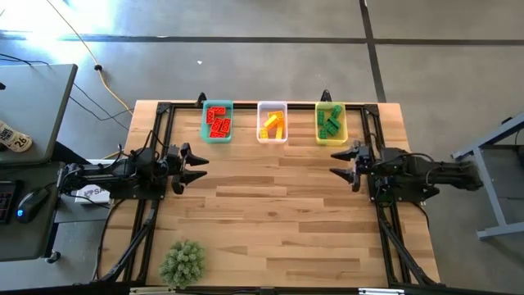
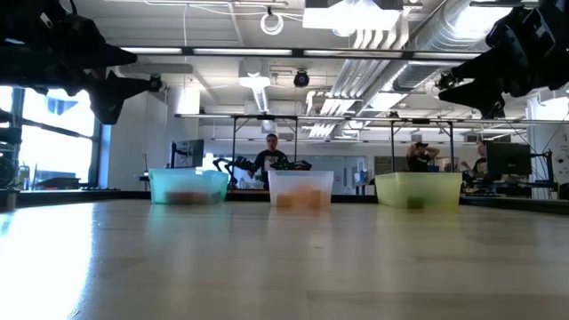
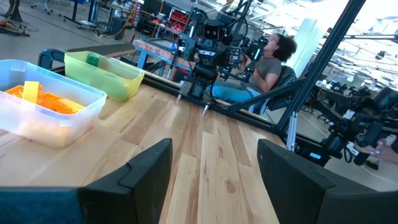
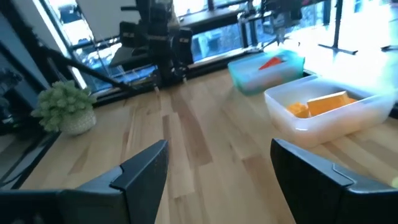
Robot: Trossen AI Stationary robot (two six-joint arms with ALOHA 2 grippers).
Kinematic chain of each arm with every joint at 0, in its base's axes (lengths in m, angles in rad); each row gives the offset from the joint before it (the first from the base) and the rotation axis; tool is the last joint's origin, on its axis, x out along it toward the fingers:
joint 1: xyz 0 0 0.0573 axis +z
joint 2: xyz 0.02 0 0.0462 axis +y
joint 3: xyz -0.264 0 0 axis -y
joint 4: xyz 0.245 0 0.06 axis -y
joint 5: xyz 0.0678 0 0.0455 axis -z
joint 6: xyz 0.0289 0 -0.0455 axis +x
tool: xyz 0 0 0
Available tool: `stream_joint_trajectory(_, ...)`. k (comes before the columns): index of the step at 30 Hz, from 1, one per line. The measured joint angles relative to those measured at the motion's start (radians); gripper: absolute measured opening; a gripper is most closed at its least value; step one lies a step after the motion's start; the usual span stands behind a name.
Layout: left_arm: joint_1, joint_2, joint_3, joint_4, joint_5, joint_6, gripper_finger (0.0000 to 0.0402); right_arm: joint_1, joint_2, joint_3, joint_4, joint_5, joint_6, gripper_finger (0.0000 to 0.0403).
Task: Sort & place blocks by color
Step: Return to Home Position
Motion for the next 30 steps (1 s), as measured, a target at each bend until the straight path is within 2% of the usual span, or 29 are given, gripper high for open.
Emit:
stream_joint_trajectory(5, 0.000, 0.000, 0.000, 0.000, 0.000, 0.000, 0.0225, 0.000, -0.087, -0.045, -0.006, 0.086, 0.004, 0.0268)
stream_joint_trajectory(13, 0.000, 0.000, 0.001, 0.000, 0.000, 0.000, 0.0225, 0.000, -0.068, -0.069, 0.002, 0.190, 0.097, 0.0268)
stream_joint_trajectory(23, 0.000, 0.000, 0.000, 0.000, 0.000, 0.000, 0.0225, 0.000, -0.068, -0.069, 0.001, 0.185, -0.046, 0.0268)
stream_joint_trajectory(30, 0.000, 0.000, 0.001, 0.000, 0.000, 0.000, 0.0225, 0.000, -0.068, -0.069, 0.001, 0.182, -0.042, 0.0268)
